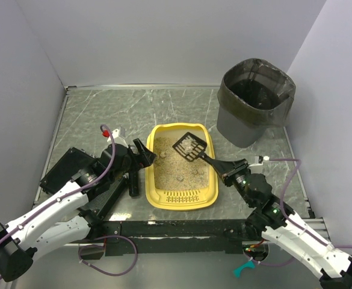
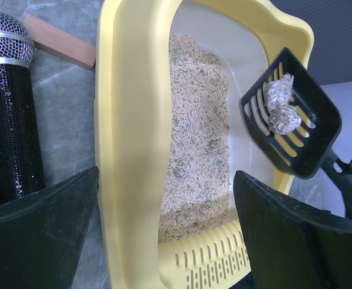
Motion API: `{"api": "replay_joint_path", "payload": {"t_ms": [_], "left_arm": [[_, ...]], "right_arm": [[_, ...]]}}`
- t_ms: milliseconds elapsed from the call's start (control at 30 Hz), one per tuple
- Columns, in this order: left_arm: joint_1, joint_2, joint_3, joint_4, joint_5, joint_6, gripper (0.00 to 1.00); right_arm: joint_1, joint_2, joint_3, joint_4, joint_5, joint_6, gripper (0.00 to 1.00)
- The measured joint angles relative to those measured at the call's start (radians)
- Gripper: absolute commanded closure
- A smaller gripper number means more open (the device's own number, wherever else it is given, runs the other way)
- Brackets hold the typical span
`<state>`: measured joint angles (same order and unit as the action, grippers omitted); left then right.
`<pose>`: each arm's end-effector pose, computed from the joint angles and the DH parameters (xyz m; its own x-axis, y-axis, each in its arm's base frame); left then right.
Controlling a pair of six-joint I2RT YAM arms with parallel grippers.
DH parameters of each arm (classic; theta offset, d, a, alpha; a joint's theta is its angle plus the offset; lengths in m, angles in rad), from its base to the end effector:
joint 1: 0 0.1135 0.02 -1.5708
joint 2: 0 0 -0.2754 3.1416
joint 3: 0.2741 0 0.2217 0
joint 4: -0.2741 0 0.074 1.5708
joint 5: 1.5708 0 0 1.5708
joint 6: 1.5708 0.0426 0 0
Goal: Clean the litter box
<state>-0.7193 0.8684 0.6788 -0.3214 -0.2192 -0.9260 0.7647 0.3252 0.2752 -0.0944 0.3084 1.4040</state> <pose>0.1293 -0.1010 0.2859 -0.6211 -0.4930 -0.6093 0.0067 0.7740 -0.6332 0.0729 0.0520 0.2343 -0.4540 0.8665 -0.2074 0.0289 0.2469 0.9686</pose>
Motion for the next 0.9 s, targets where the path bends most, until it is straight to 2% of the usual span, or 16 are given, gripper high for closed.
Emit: {"api": "replay_joint_path", "payload": {"t_ms": [67,200,400,733,833,900], "left_arm": [[0.000,0.000,0.000,0.001,0.000,0.000,0.03],[0.000,-0.001,-0.003,0.001,-0.004,0.000,0.03],[0.000,-0.002,-0.003,-0.010,-0.014,0.004,0.03],[0.000,-0.031,-0.010,-0.013,-0.016,0.005,0.03],[0.000,-0.026,-0.010,-0.013,-0.016,0.008,0.03],[0.000,-0.022,-0.010,-0.013,-0.016,0.008,0.03]], "right_arm": [[0.000,-0.007,0.046,-0.076,0.029,-0.009,1.00],[-0.003,-0.020,0.047,-0.004,0.011,-0.044,1.00],[-0.003,0.028,0.079,-0.034,-0.006,-0.098,1.00],[-0.003,0.013,0.086,-0.045,-0.006,-0.139,1.00],[-0.003,0.007,0.101,-0.093,0.009,-0.142,1.00],[-0.005,-0.001,0.089,-0.054,-0.002,-0.144,1.00]]}}
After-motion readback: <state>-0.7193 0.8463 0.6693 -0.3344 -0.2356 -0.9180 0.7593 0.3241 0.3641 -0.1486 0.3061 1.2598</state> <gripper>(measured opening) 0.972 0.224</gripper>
